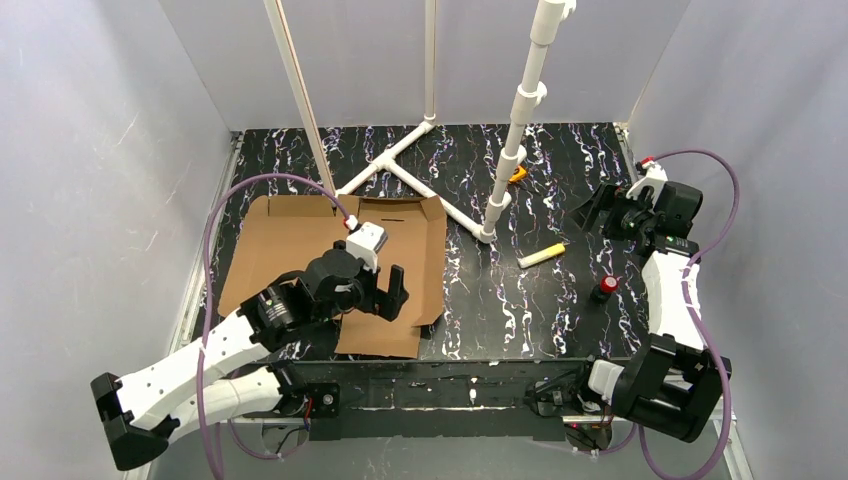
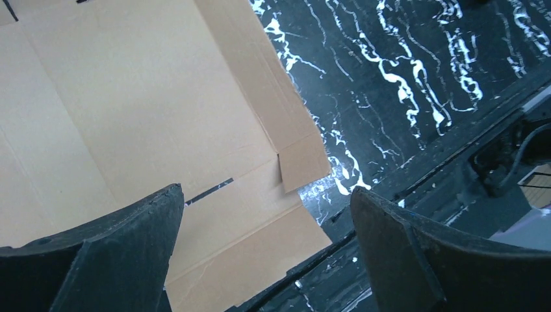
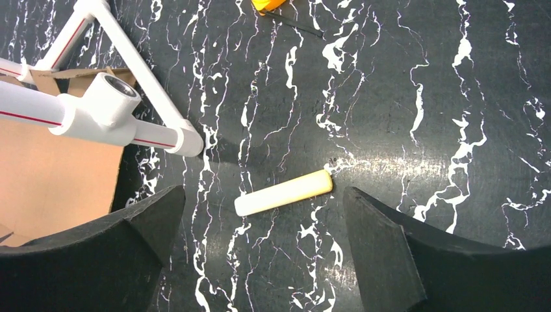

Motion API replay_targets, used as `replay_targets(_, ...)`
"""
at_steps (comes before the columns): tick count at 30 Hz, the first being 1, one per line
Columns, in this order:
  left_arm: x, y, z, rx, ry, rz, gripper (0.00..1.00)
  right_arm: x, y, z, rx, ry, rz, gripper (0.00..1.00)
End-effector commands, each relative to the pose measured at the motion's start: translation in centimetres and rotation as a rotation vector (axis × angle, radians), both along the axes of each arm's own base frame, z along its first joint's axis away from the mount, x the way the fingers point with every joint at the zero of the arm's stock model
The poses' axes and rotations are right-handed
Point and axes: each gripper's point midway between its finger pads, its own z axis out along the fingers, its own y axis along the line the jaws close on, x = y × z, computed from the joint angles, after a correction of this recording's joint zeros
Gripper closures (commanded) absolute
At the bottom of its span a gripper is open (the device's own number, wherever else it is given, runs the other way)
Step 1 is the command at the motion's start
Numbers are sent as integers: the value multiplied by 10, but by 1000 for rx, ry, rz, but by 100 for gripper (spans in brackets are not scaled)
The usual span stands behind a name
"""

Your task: Fold the paper box

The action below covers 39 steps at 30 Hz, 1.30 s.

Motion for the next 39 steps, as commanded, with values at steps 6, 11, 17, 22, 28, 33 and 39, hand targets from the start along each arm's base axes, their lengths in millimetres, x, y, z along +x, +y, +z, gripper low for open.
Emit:
replay_targets(6, -15, -18, 4, -30, 45, -127, 1, -5, 20, 24, 54, -79, 103, 0)
replay_targets(11, -20, -34, 16, -63, 59, -178, 1, -13, 33, 18, 29, -112, 212, 0)
replay_targets(17, -18, -53, 4, 30, 44, -196, 1, -24, 48, -1, -89, -139, 376, 0)
replay_targets(22, -13, -93, -8, 131, 47, -232, 1, -47, 76, -13, -99, -154, 592, 0)
replay_targets(28, -3, -116, -52, 308, 47, -222, 6, -49, 79, -21, -112, -136, 613, 0)
replay_targets(33, 11, -110, -80, 361, 57, -45, 15, -48, 79, -23, -93, -122, 598, 0)
replay_targets(39, 13, -102, -106, 465, 6, -8, 28, -50, 85, -24, -58, -118, 613, 0)
